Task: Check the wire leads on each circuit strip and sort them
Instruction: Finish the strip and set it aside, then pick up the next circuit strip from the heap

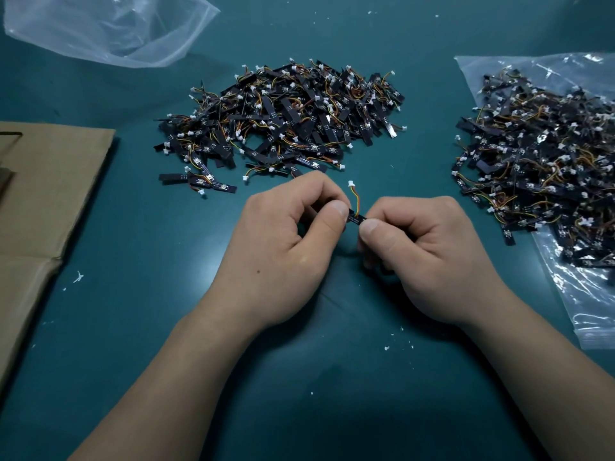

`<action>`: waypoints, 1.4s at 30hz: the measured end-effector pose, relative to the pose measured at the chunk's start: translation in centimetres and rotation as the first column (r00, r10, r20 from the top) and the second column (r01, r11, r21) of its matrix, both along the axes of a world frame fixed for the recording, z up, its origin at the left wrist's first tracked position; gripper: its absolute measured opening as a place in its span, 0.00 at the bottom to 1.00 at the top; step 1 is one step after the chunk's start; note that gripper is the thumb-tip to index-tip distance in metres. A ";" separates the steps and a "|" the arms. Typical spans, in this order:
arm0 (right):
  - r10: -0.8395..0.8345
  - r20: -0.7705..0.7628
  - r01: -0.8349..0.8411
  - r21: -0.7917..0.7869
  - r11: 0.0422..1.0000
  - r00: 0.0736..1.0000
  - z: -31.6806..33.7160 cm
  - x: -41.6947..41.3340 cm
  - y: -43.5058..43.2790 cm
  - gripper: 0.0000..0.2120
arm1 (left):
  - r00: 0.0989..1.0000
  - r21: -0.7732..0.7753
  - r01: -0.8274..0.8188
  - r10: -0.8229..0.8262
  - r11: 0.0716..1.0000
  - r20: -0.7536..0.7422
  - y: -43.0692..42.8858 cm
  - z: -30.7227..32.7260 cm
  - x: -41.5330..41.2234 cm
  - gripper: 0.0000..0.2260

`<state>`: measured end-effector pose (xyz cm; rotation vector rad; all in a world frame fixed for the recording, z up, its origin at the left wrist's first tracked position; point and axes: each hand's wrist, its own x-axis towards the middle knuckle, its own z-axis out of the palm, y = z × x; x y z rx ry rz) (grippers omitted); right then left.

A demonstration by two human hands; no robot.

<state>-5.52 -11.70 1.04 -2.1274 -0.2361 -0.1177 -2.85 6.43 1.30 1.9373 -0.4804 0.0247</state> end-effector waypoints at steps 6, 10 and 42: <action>0.024 0.005 -0.024 -0.016 1.000 1.000 0.0 0.0 0.1 0.18 | 1.000 -0.046 -0.012 0.012 0.999 0.004 0.1 0.1 0.0 0.08; 0.040 -0.013 -0.040 -0.022 0.999 0.999 0.1 -0.1 0.2 0.15 | 0.999 -0.056 0.027 -0.028 0.998 -0.024 0.3 0.2 0.2 0.09; -0.247 0.027 0.212 0.427 0.879 0.969 -0.7 0.8 -0.6 0.10 | 0.978 0.516 -0.162 0.069 0.841 0.195 -0.1 -1.0 0.3 0.19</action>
